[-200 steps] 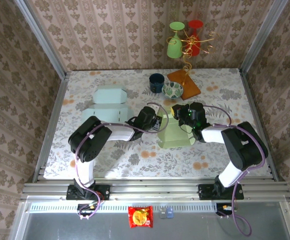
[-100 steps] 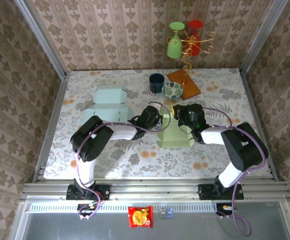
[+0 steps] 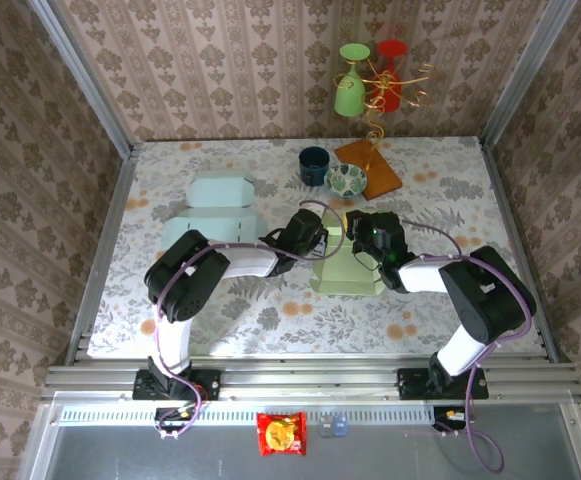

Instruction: Fold the paper box

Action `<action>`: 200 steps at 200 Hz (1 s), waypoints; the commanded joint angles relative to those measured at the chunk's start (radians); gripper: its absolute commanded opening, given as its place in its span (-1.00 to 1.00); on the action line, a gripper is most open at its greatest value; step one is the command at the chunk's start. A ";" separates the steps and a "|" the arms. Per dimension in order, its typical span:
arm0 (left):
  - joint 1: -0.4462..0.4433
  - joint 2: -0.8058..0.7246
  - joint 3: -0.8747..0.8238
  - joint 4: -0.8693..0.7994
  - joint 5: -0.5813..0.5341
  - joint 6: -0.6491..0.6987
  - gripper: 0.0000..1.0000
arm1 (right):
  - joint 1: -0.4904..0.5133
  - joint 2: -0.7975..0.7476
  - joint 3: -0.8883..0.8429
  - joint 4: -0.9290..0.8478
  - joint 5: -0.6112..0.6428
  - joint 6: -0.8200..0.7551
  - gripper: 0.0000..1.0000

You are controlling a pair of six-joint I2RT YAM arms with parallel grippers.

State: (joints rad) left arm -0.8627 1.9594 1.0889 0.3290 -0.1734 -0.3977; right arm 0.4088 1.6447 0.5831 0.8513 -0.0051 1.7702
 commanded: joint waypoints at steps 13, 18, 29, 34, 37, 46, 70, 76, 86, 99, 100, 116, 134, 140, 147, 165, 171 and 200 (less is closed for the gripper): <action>-0.022 0.035 0.045 0.055 0.068 -0.010 -0.87 | 0.065 0.034 -0.021 -0.004 -0.093 0.044 -1.00; -0.022 0.035 0.046 0.055 0.067 -0.009 -0.89 | 0.067 0.035 -0.020 -0.006 -0.092 0.043 -1.00; -0.022 0.035 0.046 0.055 0.068 -0.008 -0.94 | 0.068 0.032 -0.020 -0.008 -0.088 0.047 -1.00; -0.023 0.036 0.048 0.055 0.069 -0.007 -0.96 | 0.069 0.031 -0.020 -0.009 -0.086 0.048 -1.00; -0.023 0.036 0.048 0.055 0.069 -0.008 -0.97 | 0.070 0.030 -0.020 -0.010 -0.085 0.050 -1.00; -0.022 0.035 0.051 0.052 0.071 -0.008 -1.00 | 0.070 0.026 -0.019 -0.015 -0.082 0.050 -0.99; -0.027 0.034 0.060 0.039 0.057 -0.009 -1.00 | 0.073 0.011 -0.016 -0.042 -0.075 0.049 -0.94; -0.027 0.033 0.064 0.031 0.052 -0.010 -1.00 | 0.074 0.004 -0.016 -0.052 -0.071 0.049 -0.91; -0.029 0.029 0.069 0.018 0.036 -0.014 -1.00 | 0.074 -0.010 -0.015 -0.070 -0.065 0.042 -0.85; -0.029 0.020 0.065 0.004 0.018 -0.018 -1.00 | 0.074 -0.044 -0.014 -0.125 -0.053 0.032 -0.67; -0.029 0.019 0.065 0.003 0.016 -0.020 -1.00 | 0.074 -0.048 -0.014 -0.129 -0.052 0.031 -0.65; -0.027 -0.001 0.062 -0.027 -0.012 -0.022 -1.00 | 0.070 -0.108 -0.014 -0.215 -0.034 0.010 -0.35; -0.022 -0.027 0.050 -0.045 -0.027 -0.022 -1.00 | 0.060 -0.188 -0.005 -0.314 -0.022 -0.017 -0.08; -0.017 -0.036 0.049 -0.056 -0.025 -0.023 -1.00 | 0.054 -0.215 0.000 -0.350 -0.021 -0.027 0.00; -0.013 -0.045 0.049 -0.071 -0.025 -0.024 -1.00 | 0.045 -0.244 0.008 -0.385 -0.025 -0.044 0.08; 0.001 -0.074 0.046 -0.113 -0.024 -0.034 -1.00 | 0.011 -0.354 0.053 -0.549 -0.046 -0.119 0.21; 0.007 -0.085 0.046 -0.131 -0.024 -0.038 -1.00 | -0.002 -0.388 0.080 -0.633 -0.055 -0.149 0.24; 0.042 -0.147 0.044 -0.218 0.002 -0.055 -1.00 | -0.100 -0.515 0.192 -0.934 -0.125 -0.324 0.36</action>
State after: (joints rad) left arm -0.8536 1.8980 1.1145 0.1997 -0.1860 -0.4175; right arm 0.3729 1.2236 0.6811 0.2382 -0.0715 1.6299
